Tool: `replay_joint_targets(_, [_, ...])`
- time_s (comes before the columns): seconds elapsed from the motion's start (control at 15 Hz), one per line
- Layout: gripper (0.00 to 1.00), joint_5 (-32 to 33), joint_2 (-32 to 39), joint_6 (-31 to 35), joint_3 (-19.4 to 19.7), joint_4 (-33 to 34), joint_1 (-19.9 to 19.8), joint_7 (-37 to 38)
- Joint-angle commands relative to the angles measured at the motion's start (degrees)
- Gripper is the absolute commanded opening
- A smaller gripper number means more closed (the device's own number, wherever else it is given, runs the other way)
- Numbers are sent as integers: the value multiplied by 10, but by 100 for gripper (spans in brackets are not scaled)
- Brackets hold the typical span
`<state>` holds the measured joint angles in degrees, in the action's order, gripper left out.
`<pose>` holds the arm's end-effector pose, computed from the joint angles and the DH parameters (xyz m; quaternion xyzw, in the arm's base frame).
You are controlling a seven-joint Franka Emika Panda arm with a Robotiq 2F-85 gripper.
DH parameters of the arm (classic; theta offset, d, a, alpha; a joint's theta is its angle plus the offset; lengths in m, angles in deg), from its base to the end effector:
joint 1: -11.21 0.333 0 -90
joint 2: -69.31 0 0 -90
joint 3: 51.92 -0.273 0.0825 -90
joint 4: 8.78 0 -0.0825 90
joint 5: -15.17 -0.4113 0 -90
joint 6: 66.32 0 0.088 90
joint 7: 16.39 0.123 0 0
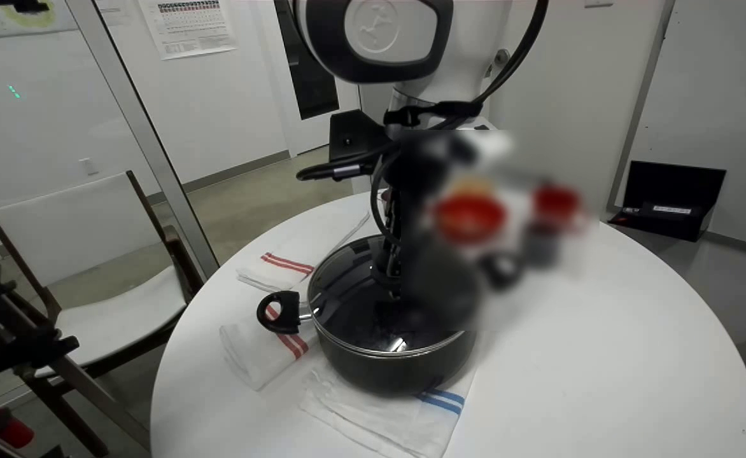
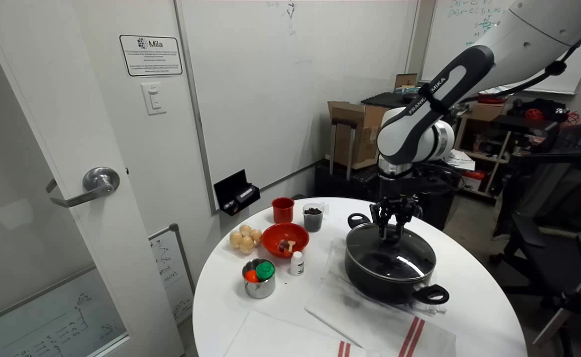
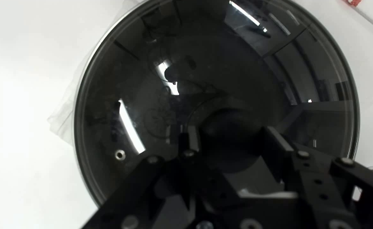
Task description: Cover the pot
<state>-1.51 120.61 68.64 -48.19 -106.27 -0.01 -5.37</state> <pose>0.5864 -0.1519 -0.0089 -0.9368 0.3238 0.1142 0.0672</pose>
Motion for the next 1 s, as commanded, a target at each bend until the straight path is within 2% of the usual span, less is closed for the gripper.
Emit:
replay_joint_targets(0.0, [25, -1, -14, 10, 5, -7, 8, 11])
replay_joint_targets(0.13, [25, -1, -14, 8, 4, -7, 7, 10])
replay_joint_targets(0.2, [75, -2, -15, 8, 4, -7, 7, 9])
replay_joint_targets(0.27, [76, -3, -15, 10, 3, -8, 7, 9])
replay_joint_targets(0.53, [99, -2, -22, 14, 4, -8, 8, 10])
replay_joint_targets(0.93, [100, -2, -30, 17, 4, -10, 9, 11])
